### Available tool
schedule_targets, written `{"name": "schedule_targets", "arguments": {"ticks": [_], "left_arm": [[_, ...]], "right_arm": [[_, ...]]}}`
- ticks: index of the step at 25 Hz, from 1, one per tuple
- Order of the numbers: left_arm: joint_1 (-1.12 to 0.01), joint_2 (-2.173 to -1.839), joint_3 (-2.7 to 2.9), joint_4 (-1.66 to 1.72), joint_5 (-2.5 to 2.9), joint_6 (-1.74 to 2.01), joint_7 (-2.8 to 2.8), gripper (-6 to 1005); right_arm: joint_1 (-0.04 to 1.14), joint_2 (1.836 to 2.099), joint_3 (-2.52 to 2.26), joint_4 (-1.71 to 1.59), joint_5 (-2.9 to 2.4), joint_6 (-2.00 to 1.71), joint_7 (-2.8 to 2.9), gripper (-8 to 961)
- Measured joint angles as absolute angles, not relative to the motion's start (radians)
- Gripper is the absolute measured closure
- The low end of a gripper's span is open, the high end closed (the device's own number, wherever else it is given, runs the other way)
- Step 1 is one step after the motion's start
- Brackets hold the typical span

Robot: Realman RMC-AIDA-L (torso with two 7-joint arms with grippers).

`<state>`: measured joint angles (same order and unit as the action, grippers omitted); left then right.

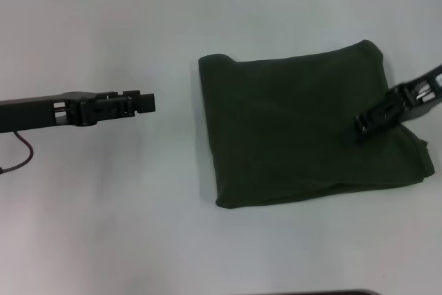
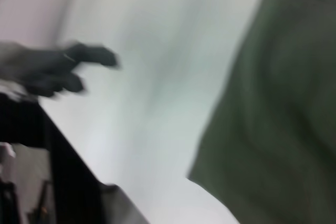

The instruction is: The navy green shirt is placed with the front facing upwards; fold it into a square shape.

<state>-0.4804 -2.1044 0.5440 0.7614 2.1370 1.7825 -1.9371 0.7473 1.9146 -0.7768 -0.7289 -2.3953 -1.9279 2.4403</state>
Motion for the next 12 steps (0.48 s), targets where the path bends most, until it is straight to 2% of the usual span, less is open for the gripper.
{"name": "schedule_targets", "arguments": {"ticks": [3, 6, 12], "left_arm": [[-0.478, -2.104, 0.534, 0.762, 2.137, 1.784, -1.937, 366], [-0.478, -2.105, 0.531, 0.762, 2.137, 1.784, -1.937, 366], [-0.481, -2.108, 0.531, 0.762, 2.136, 1.783, -1.937, 367]], "right_arm": [[0.748, 1.929, -0.795, -0.726, -2.476, -1.877, 2.456, 398], [0.742, 1.932, -0.795, -0.725, -2.532, -1.835, 2.48, 398], [0.728, 1.912, -0.764, -0.763, -2.57, -1.776, 2.521, 397]]}}
